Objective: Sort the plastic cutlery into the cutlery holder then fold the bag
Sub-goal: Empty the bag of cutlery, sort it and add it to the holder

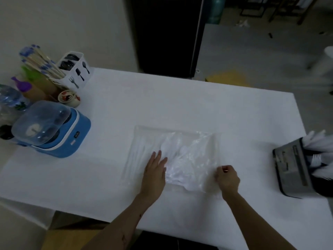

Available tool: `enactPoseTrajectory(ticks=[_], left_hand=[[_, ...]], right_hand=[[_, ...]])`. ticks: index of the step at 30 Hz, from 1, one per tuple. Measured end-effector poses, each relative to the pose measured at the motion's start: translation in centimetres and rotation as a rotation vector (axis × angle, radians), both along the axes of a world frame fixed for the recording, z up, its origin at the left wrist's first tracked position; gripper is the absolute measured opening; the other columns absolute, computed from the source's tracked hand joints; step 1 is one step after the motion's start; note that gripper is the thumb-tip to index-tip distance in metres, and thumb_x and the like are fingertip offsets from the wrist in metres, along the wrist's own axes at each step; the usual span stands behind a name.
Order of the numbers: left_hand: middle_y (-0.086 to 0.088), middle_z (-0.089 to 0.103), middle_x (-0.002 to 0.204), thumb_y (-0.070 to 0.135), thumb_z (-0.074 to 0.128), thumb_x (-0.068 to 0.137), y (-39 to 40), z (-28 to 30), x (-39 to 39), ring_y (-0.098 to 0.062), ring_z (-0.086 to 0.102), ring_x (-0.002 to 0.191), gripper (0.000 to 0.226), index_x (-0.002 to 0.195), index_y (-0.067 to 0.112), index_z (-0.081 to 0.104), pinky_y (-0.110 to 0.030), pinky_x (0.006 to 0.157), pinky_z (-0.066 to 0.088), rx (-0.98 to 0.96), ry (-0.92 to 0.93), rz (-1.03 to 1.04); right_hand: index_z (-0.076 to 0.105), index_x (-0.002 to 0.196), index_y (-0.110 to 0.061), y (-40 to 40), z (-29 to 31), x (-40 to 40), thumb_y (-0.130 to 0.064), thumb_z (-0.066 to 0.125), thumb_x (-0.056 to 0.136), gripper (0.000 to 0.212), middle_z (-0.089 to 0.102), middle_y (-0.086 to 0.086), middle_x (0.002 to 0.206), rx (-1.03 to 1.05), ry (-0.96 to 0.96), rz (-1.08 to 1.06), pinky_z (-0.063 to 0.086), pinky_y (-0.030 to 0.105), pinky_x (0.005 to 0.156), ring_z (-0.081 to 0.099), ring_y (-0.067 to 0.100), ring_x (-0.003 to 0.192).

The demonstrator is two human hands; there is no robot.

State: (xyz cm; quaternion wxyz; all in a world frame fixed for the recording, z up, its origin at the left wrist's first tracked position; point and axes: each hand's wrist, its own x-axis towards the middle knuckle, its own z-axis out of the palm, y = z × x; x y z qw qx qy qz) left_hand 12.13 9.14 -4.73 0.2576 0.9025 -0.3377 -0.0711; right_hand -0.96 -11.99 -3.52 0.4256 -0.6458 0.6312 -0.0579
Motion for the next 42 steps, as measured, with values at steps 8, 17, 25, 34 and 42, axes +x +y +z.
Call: enactPoseTrajectory(ticks=[8,17,25,34,42], left_hand=[[-0.024,0.047,0.131,0.024,0.055,0.094,-2.3,1.9,2.3,-0.039,0.042,0.120,0.049,0.133,-0.002,0.042,-0.047,0.093,0.040,0.265,0.210,0.649],[-0.022,0.046,0.121,0.021,0.063,0.089,-0.6,1.3,2.7,-0.040,0.041,0.113,0.029,0.108,0.000,0.058,-0.046,0.087,0.043,0.386,0.231,0.793],[-0.025,0.054,0.114,0.014,0.061,0.090,-0.6,1.1,1.8,-0.042,0.051,0.107,0.029,0.111,-0.004,0.052,-0.047,0.081,0.045,0.199,0.209,0.729],[-0.020,0.058,0.109,0.006,0.050,0.093,-2.2,3.8,1.8,-0.038,0.057,0.100,0.017,0.105,0.001,0.061,-0.040,0.083,0.046,-0.047,0.255,0.807],[-0.001,0.048,0.076,0.024,0.056,0.095,-5.2,14.3,-1.5,-0.015,0.047,0.063,0.020,0.081,0.011,0.059,-0.016,0.059,0.033,-0.443,-0.123,0.501]], right_hand=[[0.064,0.103,-0.009,-3.0,0.8,-3.4,-0.025,0.059,0.094,0.018,0.068,0.008,0.091,0.016,-0.064,0.006,0.051,0.033,0.076,0.063,0.027,0.086],[0.065,0.099,-0.013,-3.5,0.9,-3.3,-0.026,0.066,0.090,0.015,0.069,0.002,0.086,-0.001,-0.062,0.132,0.056,0.038,0.079,0.066,0.022,0.079],[0.064,0.101,-0.013,-3.4,1.0,-3.3,-0.023,0.066,0.091,0.014,0.069,0.003,0.089,-0.030,-0.052,0.259,0.054,0.035,0.075,0.065,0.022,0.079],[0.058,0.104,-0.020,-3.7,0.9,-3.2,-0.024,0.061,0.094,0.011,0.070,0.005,0.084,-0.073,-0.096,0.245,0.058,0.041,0.075,0.068,0.024,0.075],[0.068,0.091,-0.013,-3.8,-0.7,-3.8,-0.022,0.064,0.090,0.010,0.070,0.008,0.076,0.118,-0.134,-0.041,0.055,0.035,0.077,0.066,0.027,0.076]])
